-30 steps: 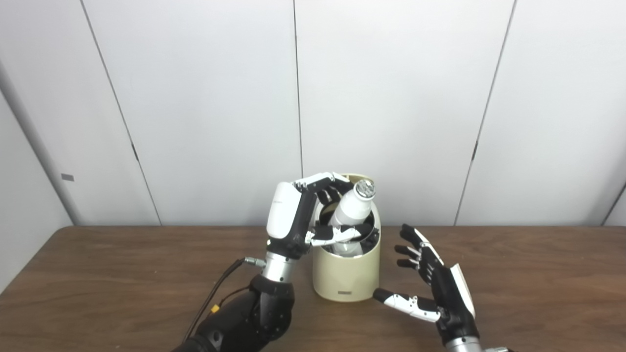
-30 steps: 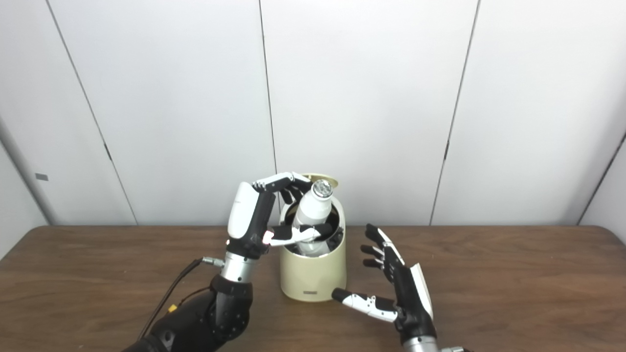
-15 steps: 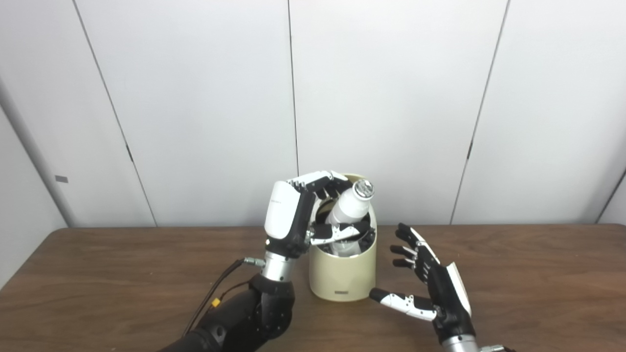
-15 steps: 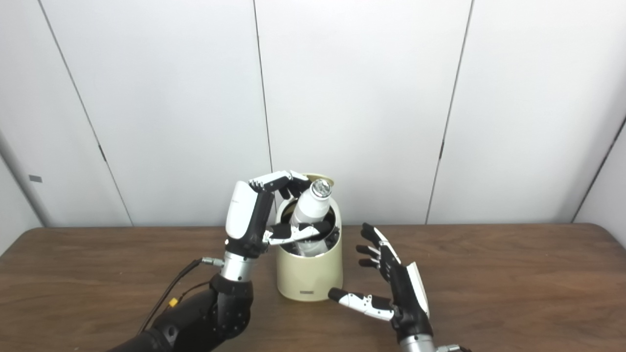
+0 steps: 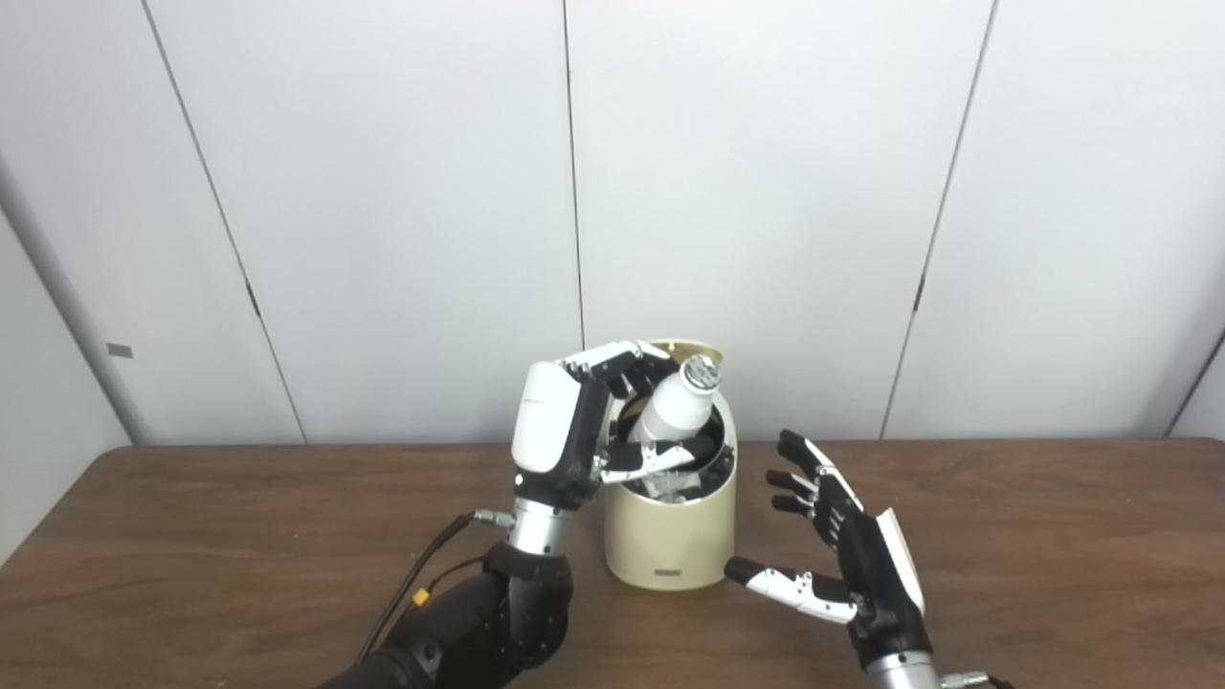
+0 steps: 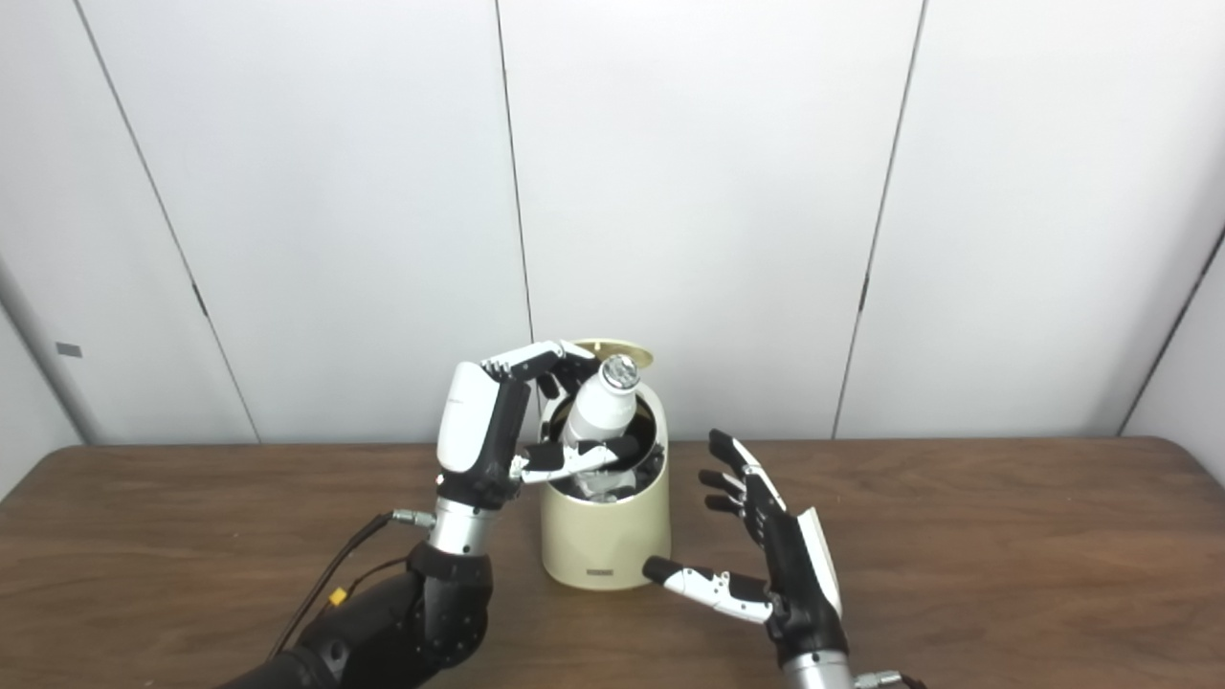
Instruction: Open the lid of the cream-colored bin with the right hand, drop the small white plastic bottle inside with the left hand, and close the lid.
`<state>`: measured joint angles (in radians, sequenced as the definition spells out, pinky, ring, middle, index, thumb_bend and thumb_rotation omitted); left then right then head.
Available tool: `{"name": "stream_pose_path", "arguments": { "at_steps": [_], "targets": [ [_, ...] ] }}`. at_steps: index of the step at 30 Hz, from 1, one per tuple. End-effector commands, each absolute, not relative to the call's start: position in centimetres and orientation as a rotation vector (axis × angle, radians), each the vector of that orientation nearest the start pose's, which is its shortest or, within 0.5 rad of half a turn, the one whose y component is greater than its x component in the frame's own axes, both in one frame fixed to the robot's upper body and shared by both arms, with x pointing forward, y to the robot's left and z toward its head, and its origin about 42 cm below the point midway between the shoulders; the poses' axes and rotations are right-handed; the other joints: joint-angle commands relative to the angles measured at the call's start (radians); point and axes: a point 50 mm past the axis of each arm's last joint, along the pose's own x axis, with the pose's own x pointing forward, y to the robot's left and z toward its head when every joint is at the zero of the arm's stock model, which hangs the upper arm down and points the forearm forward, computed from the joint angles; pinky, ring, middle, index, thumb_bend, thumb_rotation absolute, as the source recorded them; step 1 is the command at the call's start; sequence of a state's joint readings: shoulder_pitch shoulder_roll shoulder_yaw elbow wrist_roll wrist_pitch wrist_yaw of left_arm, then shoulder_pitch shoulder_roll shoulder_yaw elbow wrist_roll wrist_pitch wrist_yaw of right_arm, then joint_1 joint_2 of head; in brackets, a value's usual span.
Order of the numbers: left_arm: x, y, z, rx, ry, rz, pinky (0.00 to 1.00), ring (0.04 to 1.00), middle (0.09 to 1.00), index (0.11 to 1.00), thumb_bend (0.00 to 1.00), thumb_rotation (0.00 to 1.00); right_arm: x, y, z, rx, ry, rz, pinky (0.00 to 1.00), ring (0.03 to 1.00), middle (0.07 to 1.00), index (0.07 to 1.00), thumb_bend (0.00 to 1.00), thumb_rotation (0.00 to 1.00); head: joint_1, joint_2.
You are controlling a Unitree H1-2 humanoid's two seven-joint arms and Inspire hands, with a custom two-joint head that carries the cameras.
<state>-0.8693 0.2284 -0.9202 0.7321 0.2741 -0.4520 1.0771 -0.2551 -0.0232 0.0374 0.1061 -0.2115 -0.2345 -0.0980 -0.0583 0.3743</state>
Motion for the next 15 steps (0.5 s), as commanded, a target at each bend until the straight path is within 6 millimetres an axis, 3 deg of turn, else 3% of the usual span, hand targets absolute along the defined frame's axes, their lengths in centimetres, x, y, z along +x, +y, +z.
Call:
{"name": "stream_pose_path", "arguments": {
  "at_steps": [1,13,15],
  "targets": [
    [47.30,10.66,23.33,0.517,-0.967,0.039,0.35,0.437,0.492,0.503,0.48,0.00,36.47,-18.42,18.54,-0.199,-0.489,0.011,0.74,0.807,0.894,0.878,0.79,0.30,0.000,0.000],
    [47.08,11.27,22.58,0.524,-0.939,0.031,0.34,0.452,0.509,0.536,0.48,0.00,36.69,-18.67,18.54,-0.201,-0.501,0.010,0.71,0.797,0.888,0.876,0.79,0.30,0.005,0.005],
    [47.05,11.34,22.55,0.523,-0.935,0.028,0.42,0.445,0.504,0.526,0.50,0.00,36.73,-18.69,18.54,-0.201,-0.504,0.009,0.70,0.791,0.886,0.874,0.79,0.30,0.006,0.006]
  ]
}}
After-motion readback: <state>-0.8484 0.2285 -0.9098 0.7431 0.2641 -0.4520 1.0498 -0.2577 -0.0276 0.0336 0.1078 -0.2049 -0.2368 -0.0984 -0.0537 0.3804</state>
